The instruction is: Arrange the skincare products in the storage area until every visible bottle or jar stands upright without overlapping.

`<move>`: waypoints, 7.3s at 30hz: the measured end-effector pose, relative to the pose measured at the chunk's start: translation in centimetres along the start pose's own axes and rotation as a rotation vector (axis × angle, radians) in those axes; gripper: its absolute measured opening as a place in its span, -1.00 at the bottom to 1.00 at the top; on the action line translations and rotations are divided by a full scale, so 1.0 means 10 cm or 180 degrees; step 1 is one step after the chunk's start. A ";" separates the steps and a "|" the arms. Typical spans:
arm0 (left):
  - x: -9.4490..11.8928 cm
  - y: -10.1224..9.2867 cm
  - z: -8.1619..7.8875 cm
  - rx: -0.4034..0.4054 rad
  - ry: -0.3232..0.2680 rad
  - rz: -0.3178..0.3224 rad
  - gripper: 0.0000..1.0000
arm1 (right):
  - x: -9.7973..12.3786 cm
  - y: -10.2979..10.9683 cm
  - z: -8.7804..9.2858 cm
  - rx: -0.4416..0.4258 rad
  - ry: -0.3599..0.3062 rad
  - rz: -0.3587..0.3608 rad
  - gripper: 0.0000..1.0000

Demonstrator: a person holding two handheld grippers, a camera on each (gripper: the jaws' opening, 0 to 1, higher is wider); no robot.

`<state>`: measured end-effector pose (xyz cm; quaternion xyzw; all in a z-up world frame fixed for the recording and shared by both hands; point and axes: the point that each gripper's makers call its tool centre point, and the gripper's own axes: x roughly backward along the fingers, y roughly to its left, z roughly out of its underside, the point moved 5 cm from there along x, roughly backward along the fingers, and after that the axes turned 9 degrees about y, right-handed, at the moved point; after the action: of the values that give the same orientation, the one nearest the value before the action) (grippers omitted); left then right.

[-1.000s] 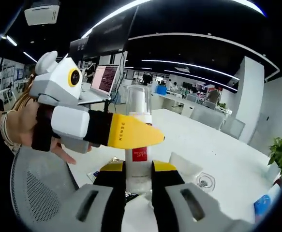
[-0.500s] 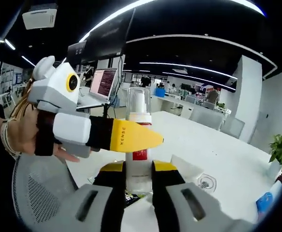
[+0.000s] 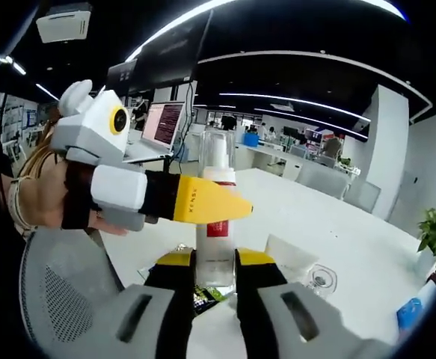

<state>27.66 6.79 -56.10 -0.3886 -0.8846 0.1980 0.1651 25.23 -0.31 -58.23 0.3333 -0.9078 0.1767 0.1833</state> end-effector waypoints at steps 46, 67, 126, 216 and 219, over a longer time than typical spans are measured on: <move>-0.16 -0.23 0.52 -0.1351 0.0957 0.0901 -0.66 | 0.33 -0.14 -0.17 -0.0709 -0.0539 -0.0503 -0.55; -0.28 -0.28 0.66 -0.1599 0.1101 0.1481 -0.64 | 0.38 -0.19 0.00 -0.0617 -0.0513 -0.0735 -0.58; -0.33 -0.11 0.78 -0.1497 0.1324 0.1207 -0.54 | 0.10 -0.93 1.10 -0.0548 -0.0522 -0.0240 -0.58; -0.28 -0.02 0.82 -0.1347 0.1361 0.1142 -0.61 | -0.17 -0.69 1.42 -0.0444 0.0825 -0.0937 -0.78; -0.28 -0.01 0.81 -0.1340 0.1357 0.1133 -0.61 | -0.17 -0.69 1.42 -0.0444 0.0827 -0.0929 -0.77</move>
<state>25.76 2.87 -63.49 -0.5950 -0.7700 -0.0487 0.2253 28.04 -10.64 -69.99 0.4223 -0.8286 0.1265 0.3451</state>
